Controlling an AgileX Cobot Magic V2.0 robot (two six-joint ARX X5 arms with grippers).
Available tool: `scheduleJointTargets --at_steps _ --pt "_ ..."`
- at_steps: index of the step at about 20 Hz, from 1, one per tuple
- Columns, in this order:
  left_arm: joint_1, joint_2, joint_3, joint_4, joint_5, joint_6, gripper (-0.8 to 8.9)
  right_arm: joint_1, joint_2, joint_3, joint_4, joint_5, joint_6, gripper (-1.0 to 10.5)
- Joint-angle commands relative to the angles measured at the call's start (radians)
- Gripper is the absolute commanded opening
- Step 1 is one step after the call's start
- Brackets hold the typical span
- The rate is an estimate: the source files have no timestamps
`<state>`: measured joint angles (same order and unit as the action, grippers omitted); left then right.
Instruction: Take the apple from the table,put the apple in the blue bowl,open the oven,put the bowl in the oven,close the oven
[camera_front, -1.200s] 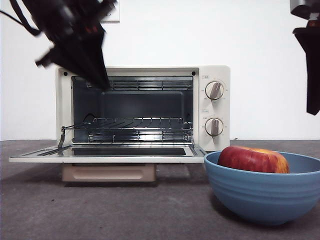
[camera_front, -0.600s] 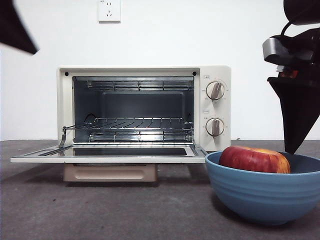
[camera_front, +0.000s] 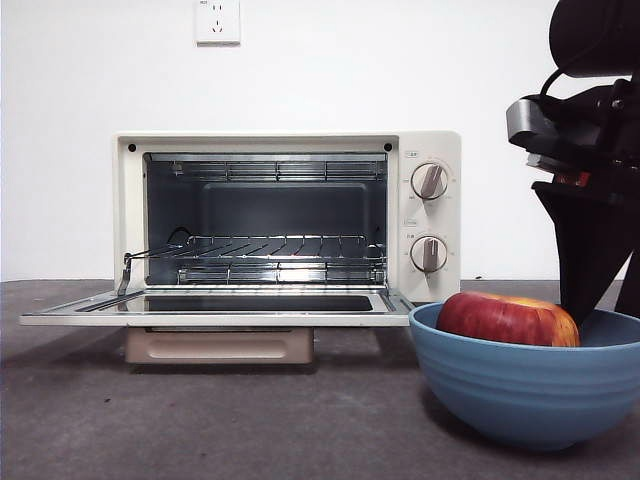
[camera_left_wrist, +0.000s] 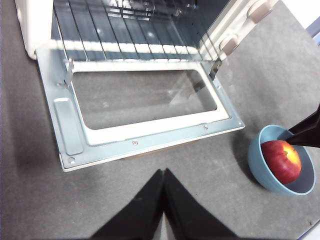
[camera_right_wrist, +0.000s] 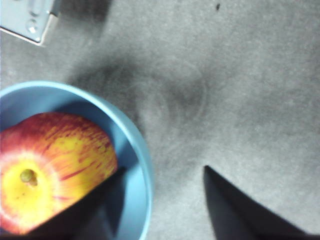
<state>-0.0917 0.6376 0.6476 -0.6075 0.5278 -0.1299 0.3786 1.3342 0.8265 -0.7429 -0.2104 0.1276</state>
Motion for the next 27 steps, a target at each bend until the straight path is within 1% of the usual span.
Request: scheduleJointTargets --at_steps 1,3,10,12,15,18,20,22,24,27 --pt "0.001 -0.003 0.008 0.001 0.006 -0.012 0.07 0.005 0.013 0.004 0.006 -0.023 -0.005 1.6" --pt "0.001 -0.007 0.008 0.001 0.006 -0.018 0.07 0.005 0.013 0.003 0.005 -0.05 -0.004 1.6" --pt "0.001 -0.014 0.008 0.0 0.006 -0.021 0.07 0.005 0.013 -0.018 -0.025 -0.051 0.0 1.5" --pt "0.001 -0.019 0.008 0.001 0.006 -0.021 0.07 0.005 0.013 -0.033 -0.015 -0.052 0.0 1.1" --pt "0.001 -0.018 0.008 0.0 0.006 -0.021 0.07 0.005 0.012 -0.035 -0.006 -0.056 0.0 0.1" --pt "0.001 -0.018 0.008 0.001 0.006 -0.021 0.07 0.005 0.01 -0.035 -0.005 -0.086 0.005 0.0" --pt "0.001 -0.018 0.008 0.002 0.006 -0.021 0.07 0.005 0.004 -0.034 -0.003 -0.109 0.023 0.0" --pt "0.001 -0.018 0.008 0.002 0.006 -0.021 0.07 0.013 -0.021 -0.02 0.006 -0.134 0.055 0.0" --pt "0.001 -0.017 0.008 0.003 0.006 -0.021 0.07 0.04 -0.048 0.028 0.002 -0.133 0.099 0.0" --pt "0.001 -0.017 0.008 0.004 0.006 -0.021 0.07 0.084 -0.047 0.154 -0.02 -0.129 0.15 0.0"
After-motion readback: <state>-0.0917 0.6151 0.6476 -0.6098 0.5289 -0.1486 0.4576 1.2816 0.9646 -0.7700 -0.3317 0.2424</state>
